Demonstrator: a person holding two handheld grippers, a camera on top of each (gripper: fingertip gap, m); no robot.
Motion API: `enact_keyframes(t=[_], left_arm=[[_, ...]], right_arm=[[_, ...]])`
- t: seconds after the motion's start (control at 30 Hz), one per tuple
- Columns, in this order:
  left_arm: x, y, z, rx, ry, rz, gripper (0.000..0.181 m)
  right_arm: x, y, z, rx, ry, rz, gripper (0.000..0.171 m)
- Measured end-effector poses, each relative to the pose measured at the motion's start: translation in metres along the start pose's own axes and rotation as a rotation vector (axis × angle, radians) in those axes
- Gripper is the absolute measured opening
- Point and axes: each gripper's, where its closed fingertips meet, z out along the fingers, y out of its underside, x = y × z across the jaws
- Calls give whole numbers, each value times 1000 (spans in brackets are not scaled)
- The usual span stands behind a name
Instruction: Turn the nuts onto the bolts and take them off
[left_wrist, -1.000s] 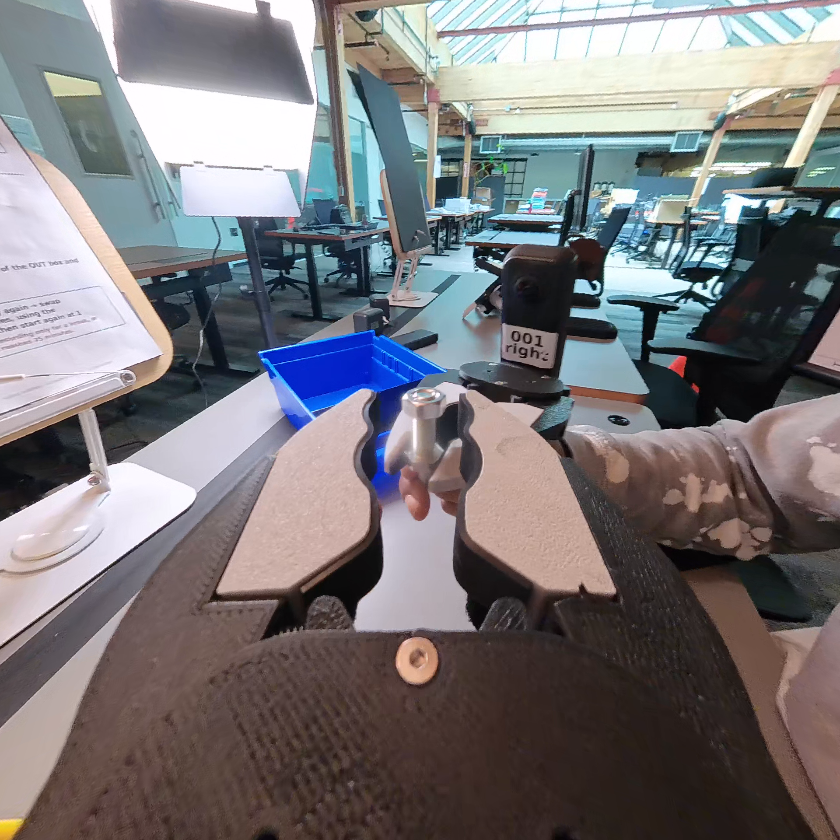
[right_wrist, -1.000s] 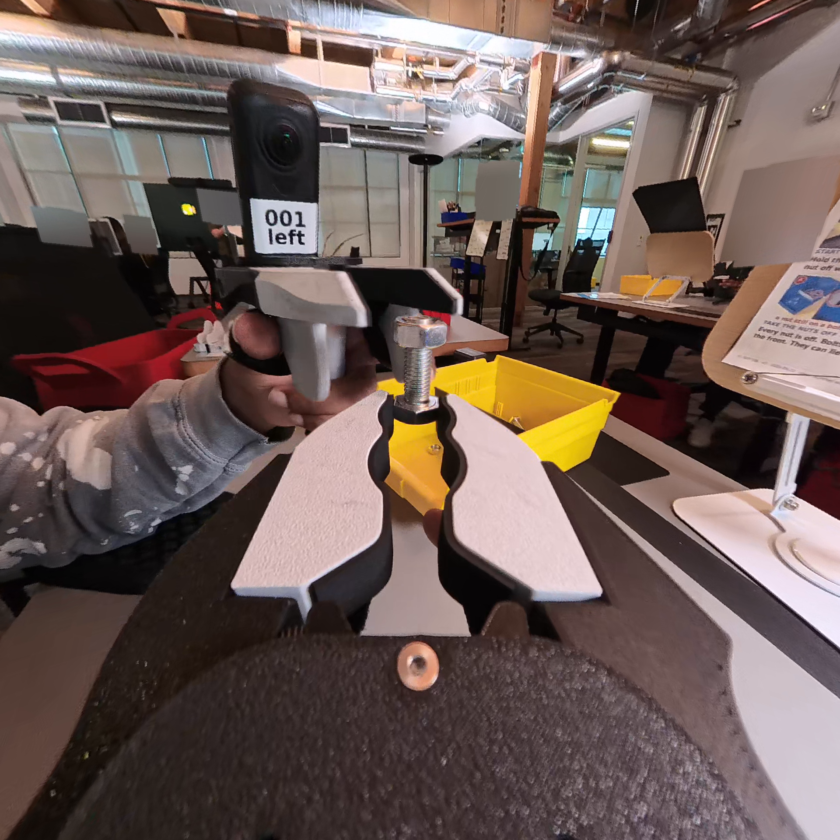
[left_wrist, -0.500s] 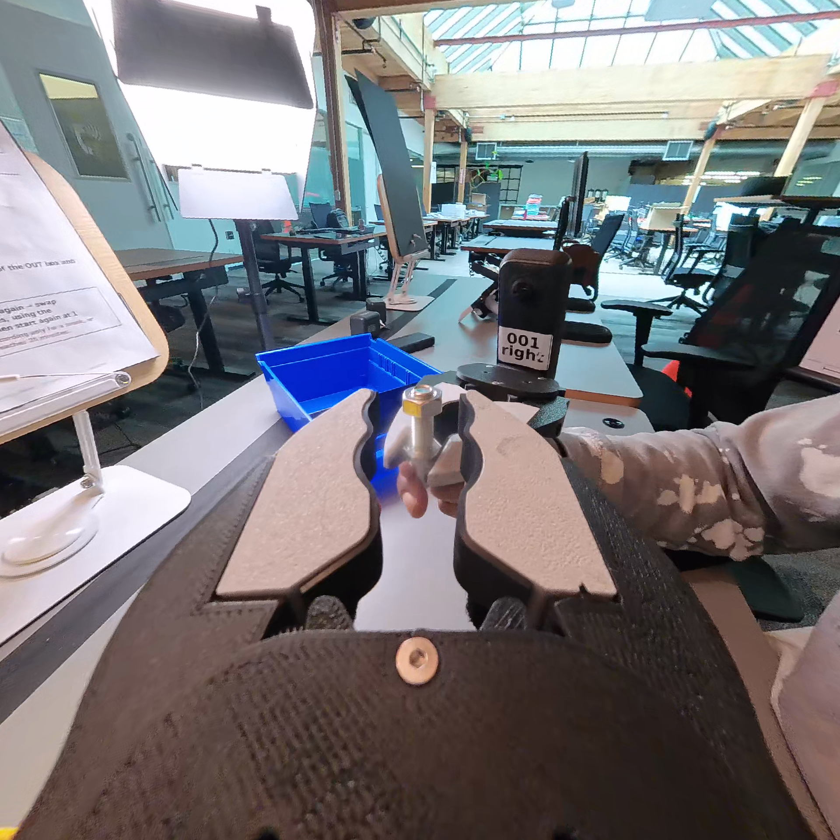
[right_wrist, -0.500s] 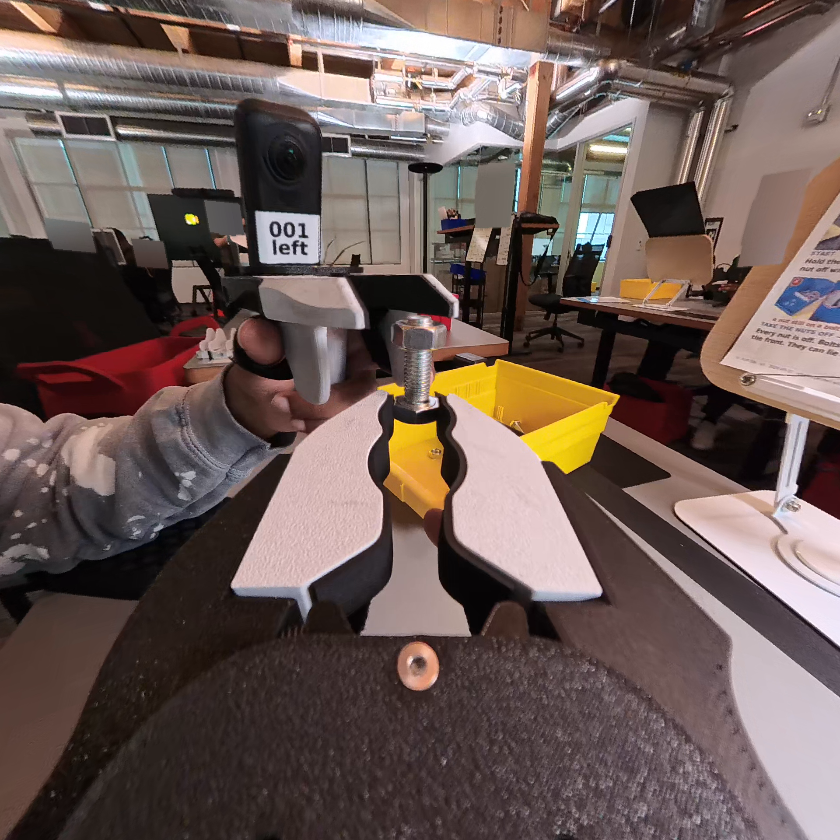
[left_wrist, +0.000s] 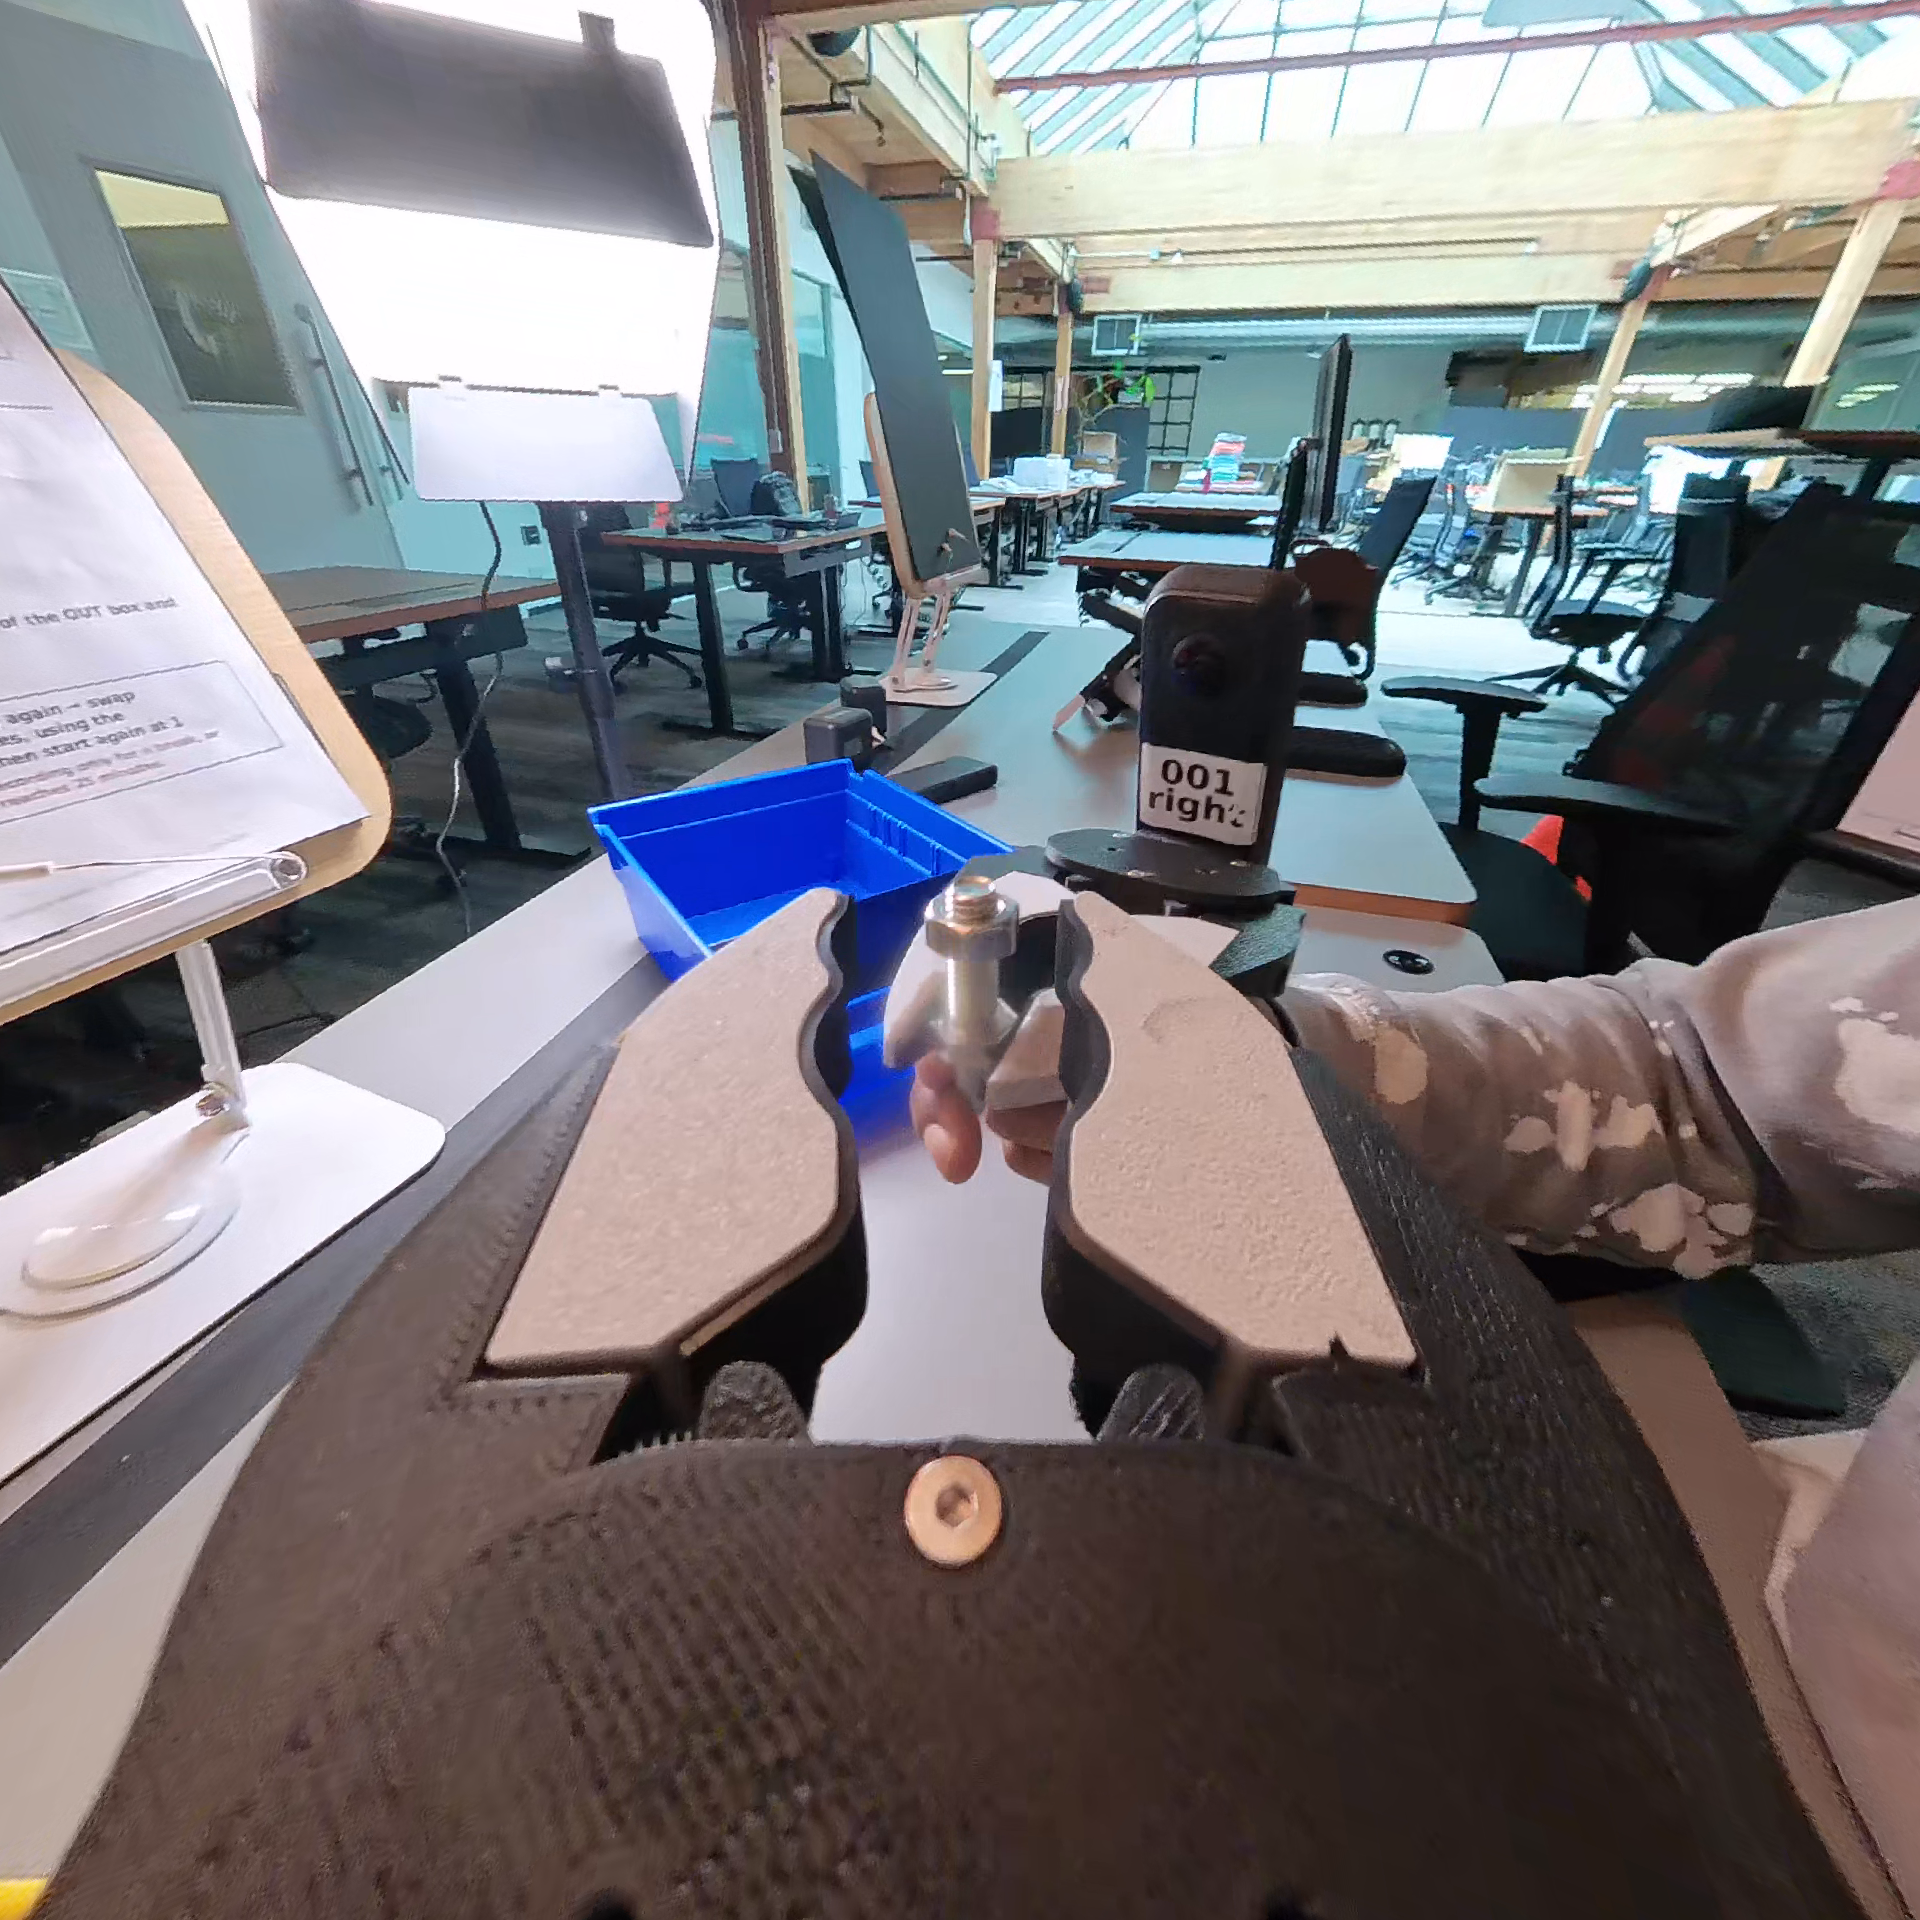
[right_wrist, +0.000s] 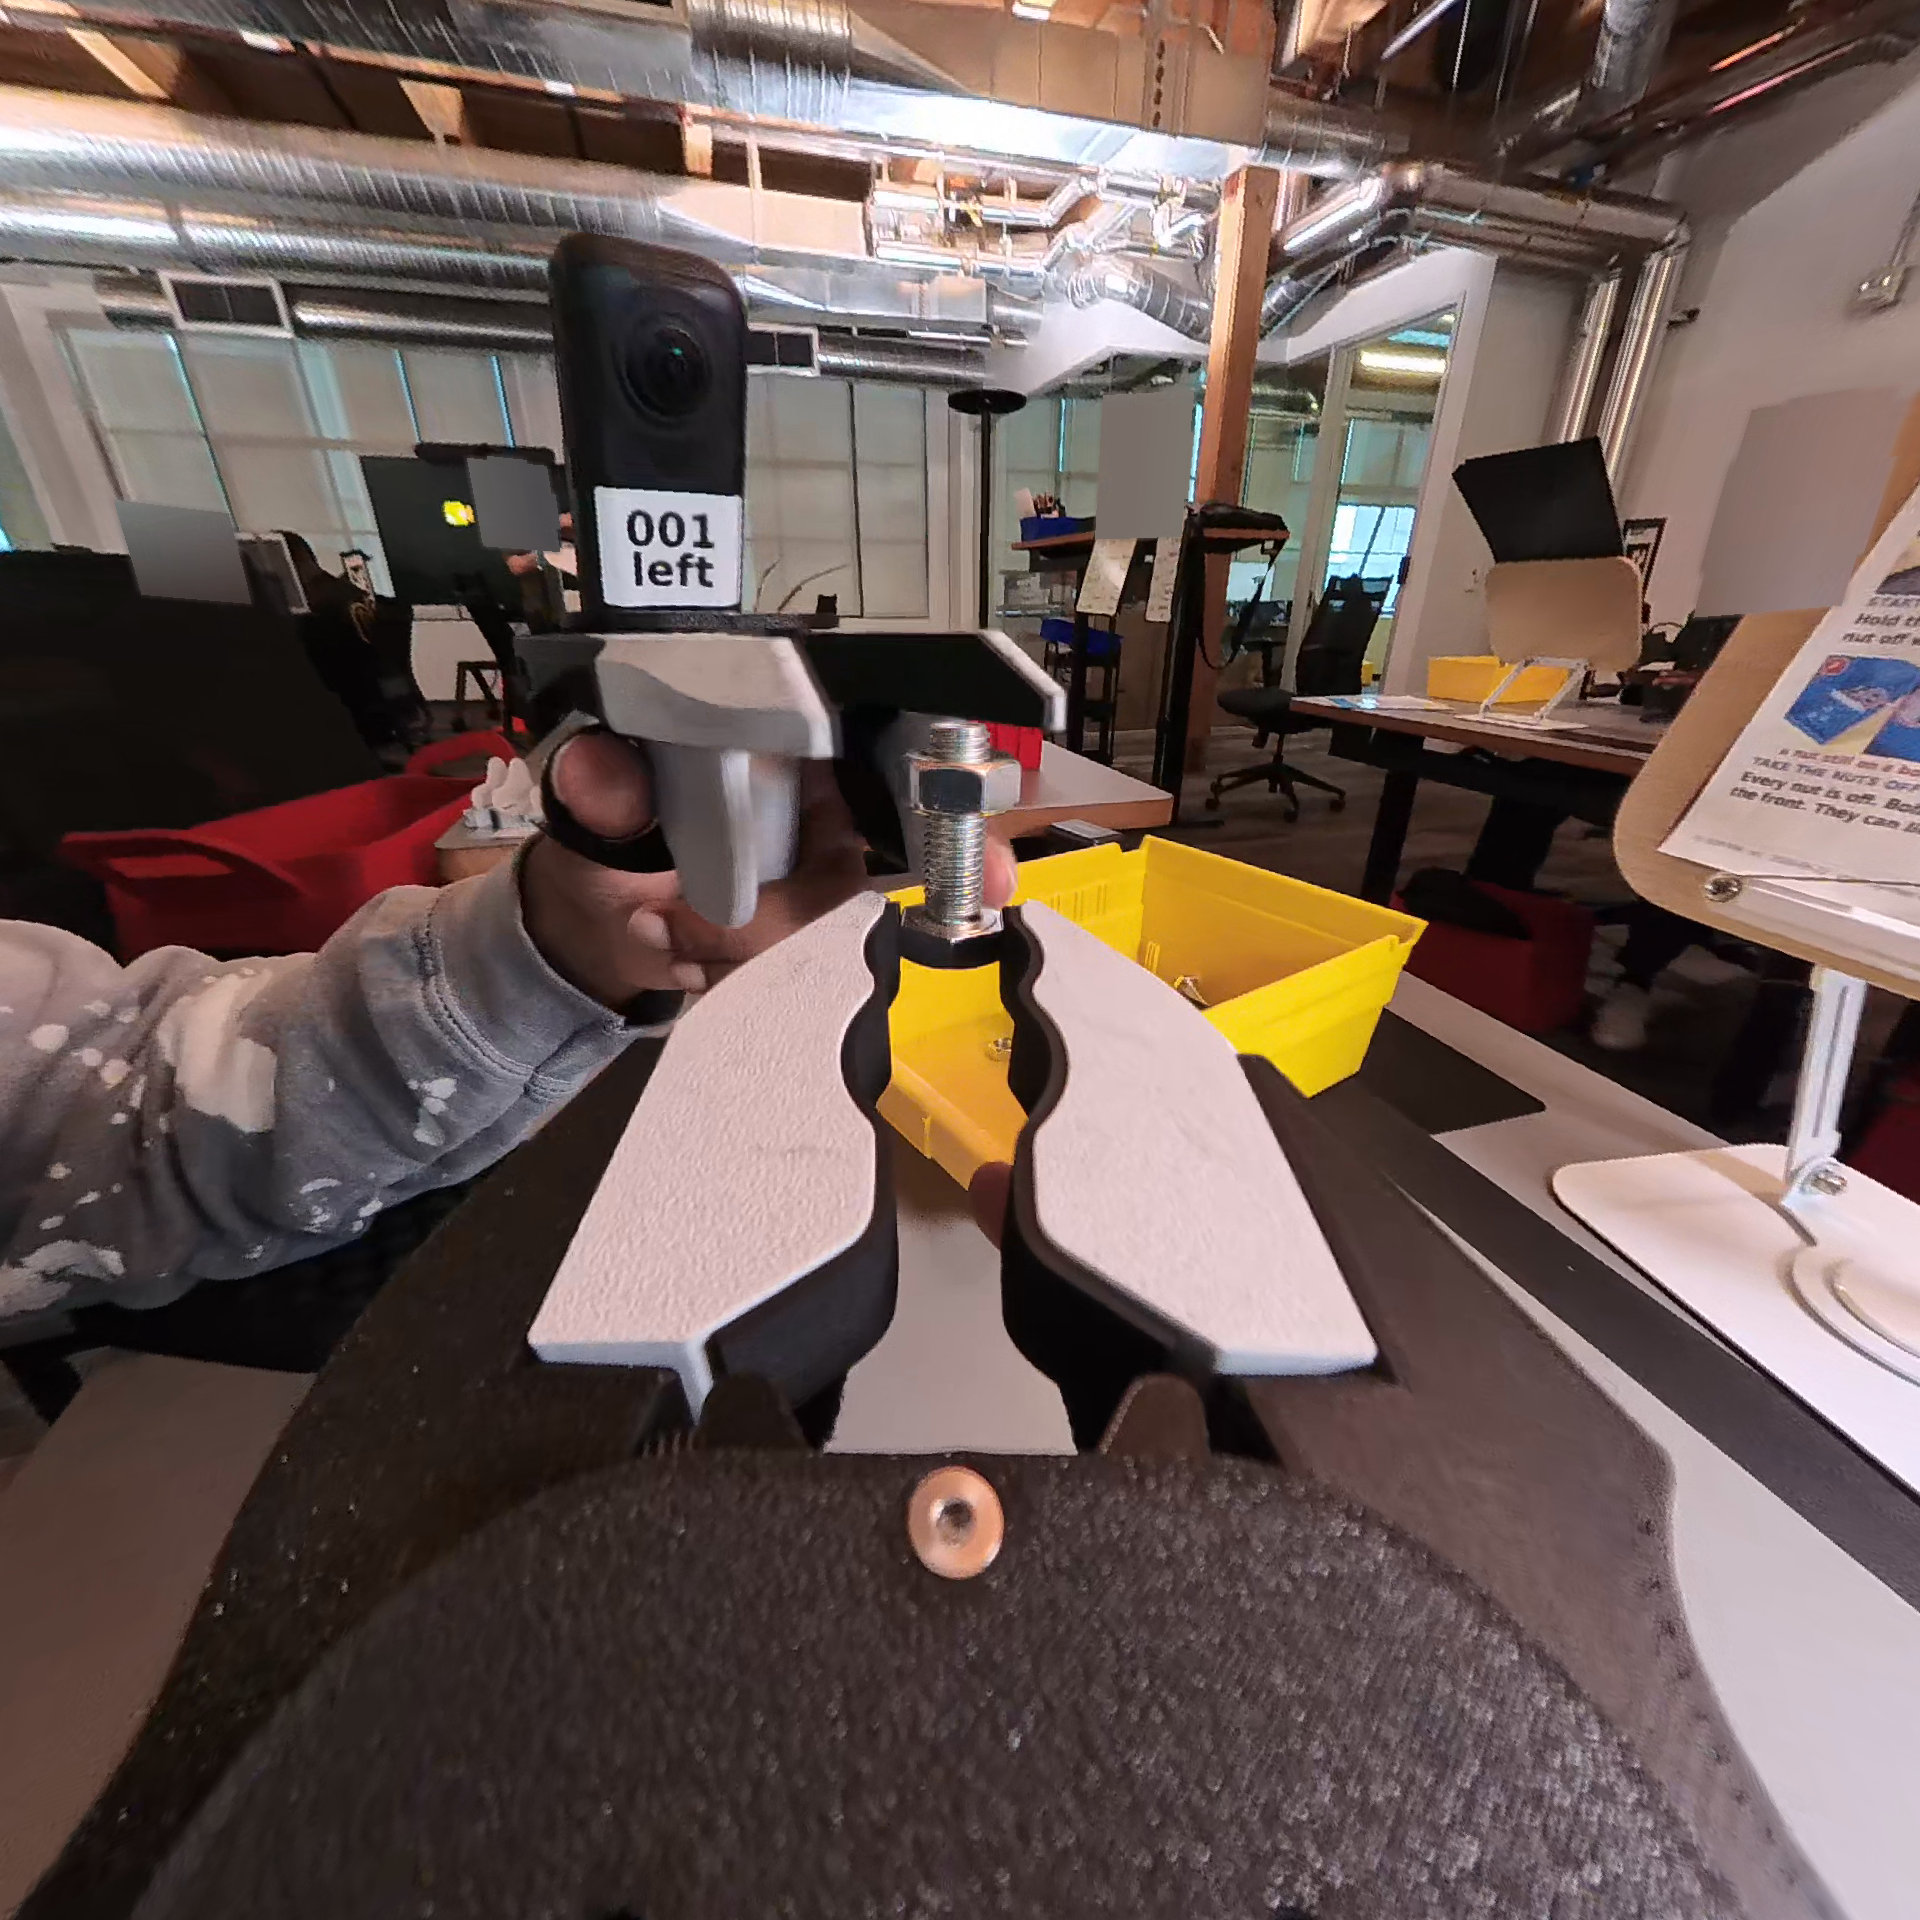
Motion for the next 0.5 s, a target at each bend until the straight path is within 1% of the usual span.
enact_keyframes(t=[0.07, 0.17, 0.2, 0.23, 0.27, 0.37, 0.47, 0.5], left_arm=[[-3, 3, 1, -8, -25, 14, 35], [-2, 0, -1, 1, 0, -13, 34], [-6, -2, -4, 9, -25, -6, 24], [-16, -4, -8, 25, -87, 24, 13], [-22, -7, -13, 45, -117, 41, 10], [-27, -15, -22, 82, -101, -6, 16], [-28, -21, -27, 113, -128, 69, 11], [-27, -23, -28, 123, -131, 106, 5]], right_arm=[[-4, -2, 1, 8, -15, -5, 19], [-6, -5, -1, 23, -27, -13, 19], [-6, -8, -2, 44, -37, -2, 19], [-8, -12, -5, 70, -62, 4, 18], [-8, -14, -6, 78, -66, 7, 18], [-4, -14, -6, 60, -37, -6, 19], [0, -10, -5, 51, -26, 12, 19], [0, -8, -5, 47, -23, 16, 19]])
